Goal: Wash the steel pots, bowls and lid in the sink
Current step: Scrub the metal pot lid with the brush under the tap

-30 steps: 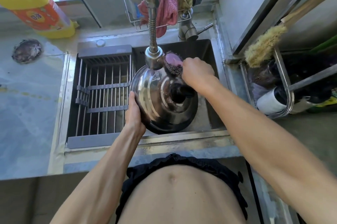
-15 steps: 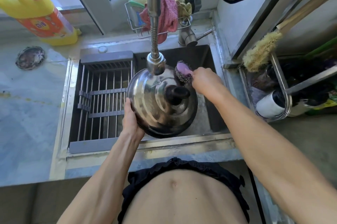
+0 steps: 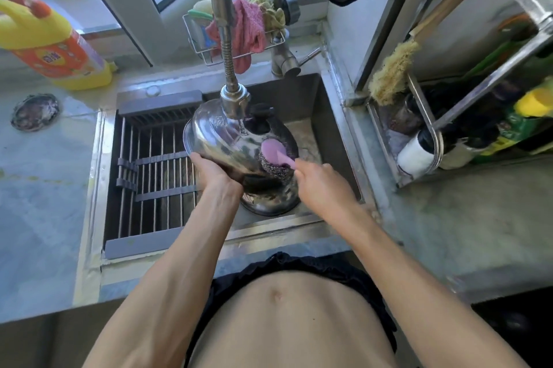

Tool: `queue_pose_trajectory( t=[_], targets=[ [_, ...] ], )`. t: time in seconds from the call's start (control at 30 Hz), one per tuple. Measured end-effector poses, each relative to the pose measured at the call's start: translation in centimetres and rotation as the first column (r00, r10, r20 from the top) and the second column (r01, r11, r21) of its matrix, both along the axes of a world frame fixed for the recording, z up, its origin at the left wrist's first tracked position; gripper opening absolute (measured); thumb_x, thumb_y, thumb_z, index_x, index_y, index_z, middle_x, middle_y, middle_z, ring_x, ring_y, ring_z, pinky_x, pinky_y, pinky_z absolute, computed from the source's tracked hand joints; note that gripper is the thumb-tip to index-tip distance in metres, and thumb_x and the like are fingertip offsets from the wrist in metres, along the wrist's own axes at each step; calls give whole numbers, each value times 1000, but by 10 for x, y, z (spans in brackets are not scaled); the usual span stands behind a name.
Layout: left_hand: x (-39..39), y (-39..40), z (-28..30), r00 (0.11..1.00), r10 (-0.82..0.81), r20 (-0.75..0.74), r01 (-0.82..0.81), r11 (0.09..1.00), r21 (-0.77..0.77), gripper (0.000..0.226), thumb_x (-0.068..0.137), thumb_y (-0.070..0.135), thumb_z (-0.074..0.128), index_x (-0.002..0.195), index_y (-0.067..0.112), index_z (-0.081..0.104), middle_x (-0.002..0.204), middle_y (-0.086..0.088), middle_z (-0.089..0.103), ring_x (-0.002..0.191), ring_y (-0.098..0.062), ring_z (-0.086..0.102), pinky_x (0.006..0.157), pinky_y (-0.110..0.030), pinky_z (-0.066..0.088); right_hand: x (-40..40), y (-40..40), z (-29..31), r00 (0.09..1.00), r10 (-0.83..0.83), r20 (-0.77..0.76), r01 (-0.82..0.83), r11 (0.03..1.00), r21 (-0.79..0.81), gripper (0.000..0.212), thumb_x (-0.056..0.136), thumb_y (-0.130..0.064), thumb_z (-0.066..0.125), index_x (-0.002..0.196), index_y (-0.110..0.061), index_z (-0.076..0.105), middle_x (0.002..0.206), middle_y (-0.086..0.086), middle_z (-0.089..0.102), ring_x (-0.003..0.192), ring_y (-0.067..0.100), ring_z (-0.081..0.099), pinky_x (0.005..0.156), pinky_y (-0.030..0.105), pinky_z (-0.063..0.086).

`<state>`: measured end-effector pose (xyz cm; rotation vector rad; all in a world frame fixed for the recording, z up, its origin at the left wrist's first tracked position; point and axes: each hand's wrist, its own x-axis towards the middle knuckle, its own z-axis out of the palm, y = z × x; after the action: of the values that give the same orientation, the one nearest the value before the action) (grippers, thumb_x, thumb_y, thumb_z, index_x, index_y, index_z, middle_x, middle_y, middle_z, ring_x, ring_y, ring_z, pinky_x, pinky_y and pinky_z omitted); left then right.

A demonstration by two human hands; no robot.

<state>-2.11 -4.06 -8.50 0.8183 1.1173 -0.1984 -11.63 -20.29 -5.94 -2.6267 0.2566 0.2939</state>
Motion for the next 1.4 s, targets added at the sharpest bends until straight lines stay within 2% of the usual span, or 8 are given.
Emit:
queue_pose_trajectory(
  t=[0.1, 0.4, 0.57, 0.87, 0.97, 1.13, 1.33, 1.4],
  targets=[
    [-7, -14, 4, 999, -48, -21, 50, 993, 106, 68, 83, 76, 60, 114, 15, 60, 109, -6, 70, 98, -34, 70, 91, -50, 58, -1, 20, 13, 989, 101, 112, -104, 994, 20, 24, 104, -24, 37, 122, -18, 52, 79, 9, 53, 69, 32, 50, 57, 36, 37],
    [-16, 0, 13, 925, -375, 56, 339, 884, 322, 51, 95, 66, 55, 86, 16, 63, 89, -5, 75, 82, -21, 74, 68, -31, 59, 11, 11, 31, 967, 130, 219, -125, 992, -36, 25, 105, -24, 37, 121, -16, 53, 74, 10, 58, 66, 36, 58, 54, 36, 40],
    [-23, 13, 9, 903, -426, 46, 389, 859, 333, 50, 94, 65, 58, 94, 15, 66, 93, -5, 76, 86, -21, 74, 71, -32, 58, 59, -6, 22, 993, -20, 115, 29, 996, -81, 25, 103, -23, 39, 117, -14, 57, 100, 18, 65, 91, 40, 63, 64, 38, 38],
    [-8, 33, 11, 903, -410, 130, 382, 903, 196, 60, 94, 66, 58, 119, 13, 71, 105, -11, 79, 100, -29, 76, 94, -49, 58, 81, -37, -8, 979, -198, -51, 202, 974, 98, 30, 103, -30, 40, 115, -19, 64, 102, 13, 66, 90, 32, 62, 74, 39, 51],
    [-2, 23, 19, 886, -457, 77, 418, 859, 296, 56, 94, 64, 60, 106, 10, 71, 93, -8, 80, 89, -25, 77, 80, -39, 61, 75, -35, -3, 965, -261, 37, 244, 938, 248, 30, 104, -32, 39, 113, -22, 65, 95, 6, 67, 86, 27, 62, 76, 42, 54],
    [-3, 13, 15, 777, -629, -3, 559, 689, 462, 57, 95, 65, 56, 85, 9, 67, 90, -8, 72, 95, -29, 73, 96, -44, 57, 61, -31, 7, 978, -177, 110, 148, 962, 228, 27, 103, -34, 39, 98, -24, 64, 76, 1, 61, 74, 24, 59, 62, 37, 49],
    [-7, 29, 13, 661, -743, 104, 579, 594, 558, 45, 105, 48, 50, 89, 7, 61, 73, -5, 58, 67, -19, 58, 63, -32, 52, 48, -39, 34, 994, -19, 108, 12, 998, 63, 29, 105, -30, 39, 126, -26, 59, 101, 8, 70, 90, 32, 64, 67, 36, 52],
    [-5, 36, 15, 630, -767, 123, 560, 559, 612, 40, 107, 43, 49, 91, 7, 60, 71, -4, 54, 61, -16, 54, 53, -27, 47, 49, -37, 40, 993, 35, 116, -34, 999, -8, 26, 106, -29, 37, 121, -30, 58, 92, 10, 69, 77, 31, 61, 56, 35, 46]
  ],
)
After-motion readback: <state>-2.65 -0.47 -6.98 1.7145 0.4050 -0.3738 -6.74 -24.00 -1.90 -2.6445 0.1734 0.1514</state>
